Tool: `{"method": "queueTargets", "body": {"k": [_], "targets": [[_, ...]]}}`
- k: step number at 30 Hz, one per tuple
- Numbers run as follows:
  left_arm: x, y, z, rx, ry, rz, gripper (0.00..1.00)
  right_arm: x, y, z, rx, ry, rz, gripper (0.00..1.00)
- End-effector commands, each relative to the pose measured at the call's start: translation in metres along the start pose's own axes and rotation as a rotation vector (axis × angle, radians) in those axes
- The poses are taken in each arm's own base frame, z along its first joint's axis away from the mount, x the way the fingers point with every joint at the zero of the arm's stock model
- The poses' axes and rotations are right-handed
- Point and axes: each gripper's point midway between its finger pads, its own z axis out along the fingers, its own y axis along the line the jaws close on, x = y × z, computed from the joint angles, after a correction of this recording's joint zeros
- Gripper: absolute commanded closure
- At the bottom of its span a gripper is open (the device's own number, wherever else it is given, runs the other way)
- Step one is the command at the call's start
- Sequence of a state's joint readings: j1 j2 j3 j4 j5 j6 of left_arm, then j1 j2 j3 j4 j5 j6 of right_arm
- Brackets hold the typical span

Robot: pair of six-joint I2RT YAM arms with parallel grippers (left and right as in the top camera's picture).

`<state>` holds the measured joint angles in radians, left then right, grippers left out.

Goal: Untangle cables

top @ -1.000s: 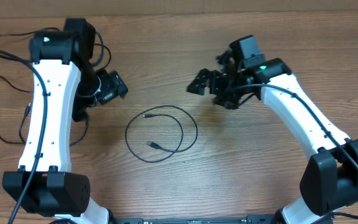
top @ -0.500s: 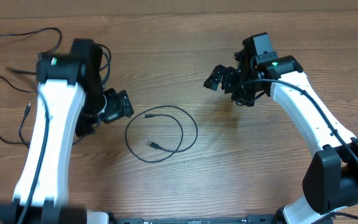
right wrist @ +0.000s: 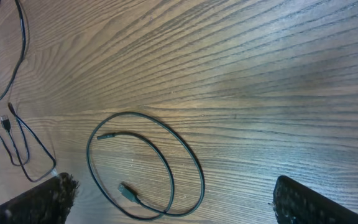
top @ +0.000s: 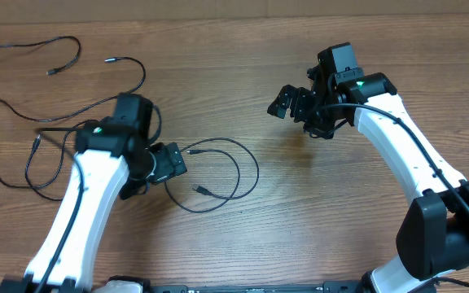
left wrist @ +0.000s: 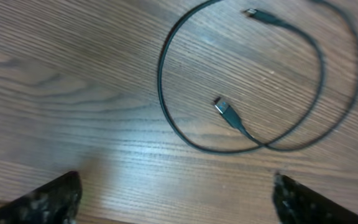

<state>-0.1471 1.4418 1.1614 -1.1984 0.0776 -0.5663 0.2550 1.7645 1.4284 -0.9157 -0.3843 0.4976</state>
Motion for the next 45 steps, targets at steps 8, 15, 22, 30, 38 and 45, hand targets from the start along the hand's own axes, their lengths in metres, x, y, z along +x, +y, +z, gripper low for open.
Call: {"method": "queueTargets", "body": {"k": [8,15,22,30,38,45], "targets": [[-0.005,0.004,0.072,-0.162,0.149,0.048,0.18,-0.006,0.005,-0.011,-0.011,-0.038,-0.012,0.0],[-0.012,0.002,0.087,-0.12,0.146,0.122,0.18,-0.006,0.005,-0.011,-0.011,-0.038,-0.012,0.0],[-0.02,0.001,0.108,0.021,0.125,0.169,0.18,-0.006,0.005,-0.011,-0.011,-0.038,-0.012,0.0],[-0.027,0.014,0.115,-0.012,0.092,0.161,0.36,-0.006,0.005,-0.011,-0.011,-0.038,-0.012,0.0],[-0.017,0.019,0.122,-0.118,0.071,0.111,0.39,-0.006,0.005,-0.011,-0.011,-0.038,-0.012,0.0],[-0.009,0.021,0.142,-0.114,0.037,0.121,0.49,-0.006,0.005,-0.011,-0.01,-0.037,-0.012,0.0]]}}
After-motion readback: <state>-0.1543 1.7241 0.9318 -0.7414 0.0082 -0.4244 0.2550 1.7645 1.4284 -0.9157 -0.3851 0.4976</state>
